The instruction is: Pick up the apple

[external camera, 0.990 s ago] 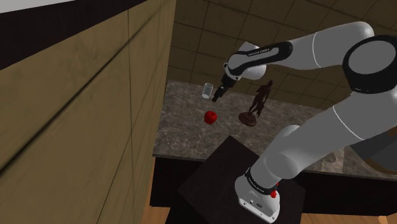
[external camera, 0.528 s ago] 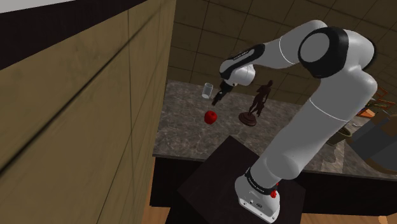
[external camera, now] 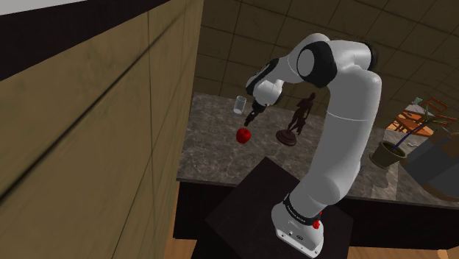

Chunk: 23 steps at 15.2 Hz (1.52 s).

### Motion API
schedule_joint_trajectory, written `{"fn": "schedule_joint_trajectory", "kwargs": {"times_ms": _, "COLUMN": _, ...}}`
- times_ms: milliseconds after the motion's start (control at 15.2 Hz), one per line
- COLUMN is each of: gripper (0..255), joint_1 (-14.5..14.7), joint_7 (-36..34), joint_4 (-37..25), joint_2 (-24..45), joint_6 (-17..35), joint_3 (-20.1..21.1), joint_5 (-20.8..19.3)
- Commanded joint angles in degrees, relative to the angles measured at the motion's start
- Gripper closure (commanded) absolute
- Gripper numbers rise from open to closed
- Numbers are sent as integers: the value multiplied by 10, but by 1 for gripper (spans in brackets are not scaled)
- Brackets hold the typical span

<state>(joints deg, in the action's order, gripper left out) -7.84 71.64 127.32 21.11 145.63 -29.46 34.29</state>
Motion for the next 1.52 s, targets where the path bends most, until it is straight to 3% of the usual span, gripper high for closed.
{"fn": "schedule_joint_trajectory", "kwargs": {"times_ms": 0, "gripper": 0, "joint_1": -25, "joint_7": 30, "joint_4": -33, "joint_2": 44, "joint_6": 3, "joint_3": 16, "joint_5": 29}}
{"fn": "schedule_joint_trajectory", "kwargs": {"times_ms": 66, "gripper": 0, "joint_1": -38, "joint_7": 43, "joint_4": -51, "joint_2": 67, "joint_6": 3, "joint_3": 24, "joint_5": 40}}
{"fn": "schedule_joint_trajectory", "kwargs": {"times_ms": 726, "gripper": 0, "joint_1": -66, "joint_7": 80, "joint_4": -68, "joint_2": 120, "joint_6": 35, "joint_3": 61, "joint_5": 86}}
{"fn": "schedule_joint_trajectory", "kwargs": {"times_ms": 792, "gripper": 255, "joint_1": -65, "joint_7": 79, "joint_4": -69, "joint_2": 120, "joint_6": 34, "joint_3": 61, "joint_5": 85}}
{"fn": "schedule_joint_trajectory", "kwargs": {"times_ms": 1452, "gripper": 255, "joint_1": -62, "joint_7": 75, "joint_4": -66, "joint_2": 113, "joint_6": 31, "joint_3": 56, "joint_5": 80}}
